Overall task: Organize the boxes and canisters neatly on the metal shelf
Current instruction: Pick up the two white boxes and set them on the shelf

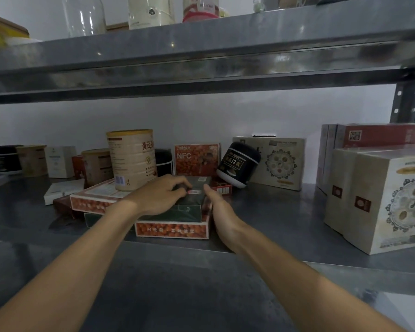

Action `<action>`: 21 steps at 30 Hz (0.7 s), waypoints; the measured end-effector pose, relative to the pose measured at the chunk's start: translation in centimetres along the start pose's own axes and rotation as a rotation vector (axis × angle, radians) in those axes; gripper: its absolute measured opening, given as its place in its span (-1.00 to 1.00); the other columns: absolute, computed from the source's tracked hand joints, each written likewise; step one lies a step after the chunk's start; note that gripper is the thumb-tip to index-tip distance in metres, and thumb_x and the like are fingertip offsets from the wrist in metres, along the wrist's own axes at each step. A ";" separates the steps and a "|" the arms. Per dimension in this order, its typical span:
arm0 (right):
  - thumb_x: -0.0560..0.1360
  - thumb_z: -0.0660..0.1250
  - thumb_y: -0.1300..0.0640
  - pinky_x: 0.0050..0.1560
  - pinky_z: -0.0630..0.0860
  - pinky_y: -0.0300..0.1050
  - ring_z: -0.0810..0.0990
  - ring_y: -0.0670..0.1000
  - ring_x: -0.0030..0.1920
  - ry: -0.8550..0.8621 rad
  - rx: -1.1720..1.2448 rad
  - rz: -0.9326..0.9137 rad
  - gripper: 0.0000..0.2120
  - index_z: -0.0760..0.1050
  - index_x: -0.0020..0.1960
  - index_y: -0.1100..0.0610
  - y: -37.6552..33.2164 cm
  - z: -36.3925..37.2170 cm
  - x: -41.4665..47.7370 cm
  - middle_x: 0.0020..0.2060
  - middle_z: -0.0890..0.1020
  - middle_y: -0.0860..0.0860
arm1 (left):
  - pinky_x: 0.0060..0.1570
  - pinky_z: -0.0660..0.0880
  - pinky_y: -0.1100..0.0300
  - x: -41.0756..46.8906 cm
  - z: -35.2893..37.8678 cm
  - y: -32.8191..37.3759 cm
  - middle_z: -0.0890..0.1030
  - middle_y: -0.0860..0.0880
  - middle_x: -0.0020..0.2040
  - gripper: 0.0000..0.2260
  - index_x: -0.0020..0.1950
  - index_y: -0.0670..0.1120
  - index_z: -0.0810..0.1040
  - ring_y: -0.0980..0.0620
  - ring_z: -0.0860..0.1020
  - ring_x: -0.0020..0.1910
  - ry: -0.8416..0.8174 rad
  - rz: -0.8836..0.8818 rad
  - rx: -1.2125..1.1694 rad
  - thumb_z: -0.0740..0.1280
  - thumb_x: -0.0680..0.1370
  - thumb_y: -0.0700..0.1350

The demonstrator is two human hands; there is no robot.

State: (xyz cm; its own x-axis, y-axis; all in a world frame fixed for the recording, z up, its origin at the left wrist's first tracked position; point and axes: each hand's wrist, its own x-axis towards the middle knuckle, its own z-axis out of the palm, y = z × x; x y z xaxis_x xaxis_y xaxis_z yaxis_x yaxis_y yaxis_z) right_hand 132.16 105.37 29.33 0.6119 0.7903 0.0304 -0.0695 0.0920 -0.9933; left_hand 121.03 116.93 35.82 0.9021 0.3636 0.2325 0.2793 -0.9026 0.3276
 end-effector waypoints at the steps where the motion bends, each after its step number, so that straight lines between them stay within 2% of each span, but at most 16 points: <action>1: 0.42 0.15 -0.37 0.24 0.53 0.09 0.69 0.07 0.06 0.022 -0.051 -0.015 -0.32 0.40 0.39 0.01 -0.2 -0.2 -0.2 0.12 0.67 0.09 | -0.08 0.37 0.31 0.2 0.0 0.1 0.48 0.10 0.12 -0.79 0.24 0.11 0.50 0.16 0.46 0.05 0.006 -0.001 -0.001 0.17 0.66 -0.01; 4: 0.62 0.10 -0.24 0.23 0.48 -0.03 0.65 0.01 0.07 0.214 -0.136 -0.064 -0.55 0.56 0.22 0.03 -0.8 -2.2 -0.3 0.06 0.69 0.03 | -0.11 0.39 0.30 1.3 -0.1 0.9 0.53 0.11 0.10 -0.83 0.18 0.11 0.53 0.20 0.48 0.00 0.039 -0.017 -0.023 0.26 0.61 0.04; 6: 0.64 0.16 -0.13 0.19 0.42 -0.08 0.56 0.01 0.12 0.388 -0.166 -0.093 -0.64 0.55 0.21 0.09 -1.1 -4.0 0.2 0.13 0.63 0.03 | -0.03 0.41 0.24 2.3 -0.1 1.5 0.54 0.09 0.16 -0.75 0.24 0.09 0.52 0.13 0.50 0.07 0.044 -0.037 -0.039 0.29 0.59 0.08; 9: 0.60 0.27 -0.04 0.08 0.36 -0.13 0.48 0.00 0.07 0.515 -0.179 -0.111 -0.66 0.49 0.28 0.13 -1.8 -6.2 1.4 0.13 0.56 0.05 | 0.09 0.38 0.23 4.1 0.0 2.5 0.51 0.02 0.30 -0.64 0.37 0.05 0.47 0.07 0.47 0.20 0.031 -0.033 -0.038 0.31 0.59 0.08; 14: 0.50 0.43 -0.06 0.07 0.38 -0.10 0.49 0.03 0.10 0.579 -0.138 -0.139 -0.48 0.40 0.35 0.17 -2.3 -8.6 4.2 0.23 0.55 0.09 | 0.39 0.30 0.11 7.4 0.3 2.5 0.35 -0.01 0.49 -0.49 0.50 0.07 0.33 -0.01 0.35 0.43 -0.066 -0.063 0.008 0.28 0.58 0.16; 18: 0.42 0.50 -0.12 0.31 0.36 0.00 0.41 0.15 0.38 0.619 -0.146 -0.138 -0.15 0.16 0.52 0.13 -2.3 -9.5 7.1 0.40 0.42 0.13 | 0.36 0.20 0.20 8.6 1.9 1.1 0.29 0.02 0.53 -0.47 0.54 0.10 0.26 -0.02 0.28 0.48 -0.108 -0.096 -0.031 0.21 0.60 0.21; 21: 0.36 0.55 -0.12 0.35 0.33 0.02 0.38 0.16 0.41 0.612 -0.120 -0.156 -0.01 0.05 0.56 0.13 -2.4 -9.6 9.4 0.44 0.38 0.14 | 0.38 0.19 0.20 9.0 2.6 0.3 0.29 0.04 0.53 -0.46 0.55 0.12 0.24 0.00 0.27 0.48 -0.112 -0.095 -0.031 0.17 0.60 0.25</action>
State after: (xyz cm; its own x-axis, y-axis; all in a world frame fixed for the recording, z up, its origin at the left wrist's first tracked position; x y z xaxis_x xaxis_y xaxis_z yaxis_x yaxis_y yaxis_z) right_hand 145.63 106.77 30.93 0.9491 0.2815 0.1415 0.1234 0.0813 -0.9890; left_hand 130.11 119.36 35.62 0.9036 0.4176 0.0954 0.3569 -0.8571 0.3715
